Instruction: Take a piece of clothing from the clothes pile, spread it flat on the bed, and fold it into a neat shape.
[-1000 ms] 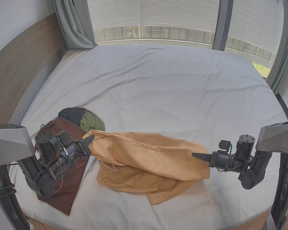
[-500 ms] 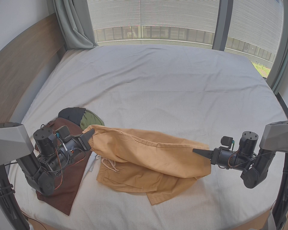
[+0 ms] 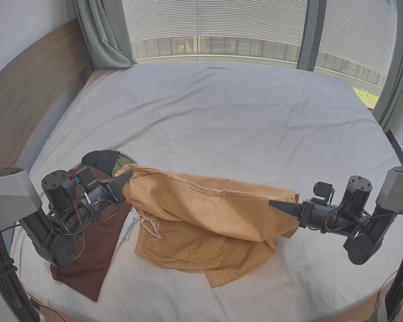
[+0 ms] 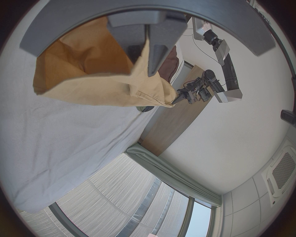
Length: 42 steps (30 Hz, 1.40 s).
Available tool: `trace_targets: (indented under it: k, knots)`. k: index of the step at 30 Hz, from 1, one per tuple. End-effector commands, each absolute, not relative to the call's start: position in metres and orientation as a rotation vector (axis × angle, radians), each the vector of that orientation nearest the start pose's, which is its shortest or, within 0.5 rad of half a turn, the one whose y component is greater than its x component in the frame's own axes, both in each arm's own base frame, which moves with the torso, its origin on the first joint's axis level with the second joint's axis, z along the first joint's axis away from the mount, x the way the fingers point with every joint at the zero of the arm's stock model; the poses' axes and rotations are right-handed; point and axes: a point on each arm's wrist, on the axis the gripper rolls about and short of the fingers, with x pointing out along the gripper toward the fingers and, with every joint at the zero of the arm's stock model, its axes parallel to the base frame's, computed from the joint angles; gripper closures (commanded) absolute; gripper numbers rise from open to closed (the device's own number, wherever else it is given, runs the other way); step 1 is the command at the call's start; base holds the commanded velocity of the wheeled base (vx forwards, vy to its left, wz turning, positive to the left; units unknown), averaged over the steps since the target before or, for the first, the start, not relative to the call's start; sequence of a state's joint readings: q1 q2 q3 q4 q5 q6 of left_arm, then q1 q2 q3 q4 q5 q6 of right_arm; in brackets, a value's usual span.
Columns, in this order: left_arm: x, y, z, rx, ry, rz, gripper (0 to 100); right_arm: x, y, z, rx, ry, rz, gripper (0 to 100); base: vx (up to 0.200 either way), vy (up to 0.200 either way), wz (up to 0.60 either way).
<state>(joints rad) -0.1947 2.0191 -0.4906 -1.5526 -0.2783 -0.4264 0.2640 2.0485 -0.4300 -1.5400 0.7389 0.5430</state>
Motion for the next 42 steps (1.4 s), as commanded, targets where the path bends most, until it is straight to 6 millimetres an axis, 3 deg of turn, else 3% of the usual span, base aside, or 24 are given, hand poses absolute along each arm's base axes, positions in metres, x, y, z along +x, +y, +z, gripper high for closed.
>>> trace_targets:
  k: [1,27,42]
  knots:
    - [0.308,-0.063,0.109,-0.415,0.047,-0.477,100,0.284,0.091,0.09,0.508,0.318,0.962,100,0.0,0.0,0.0]
    - [0.298,-0.044,0.139,-0.385,-0.03,-0.583,100,0.271,0.086,0.14,0.468,0.139,0.998,100,0.0,0.0,0.0]
    - [0.289,-0.026,0.143,-0.367,-0.022,-0.638,100,0.278,0.078,0.149,0.459,0.092,0.974,100,0.0,0.0,0.0]
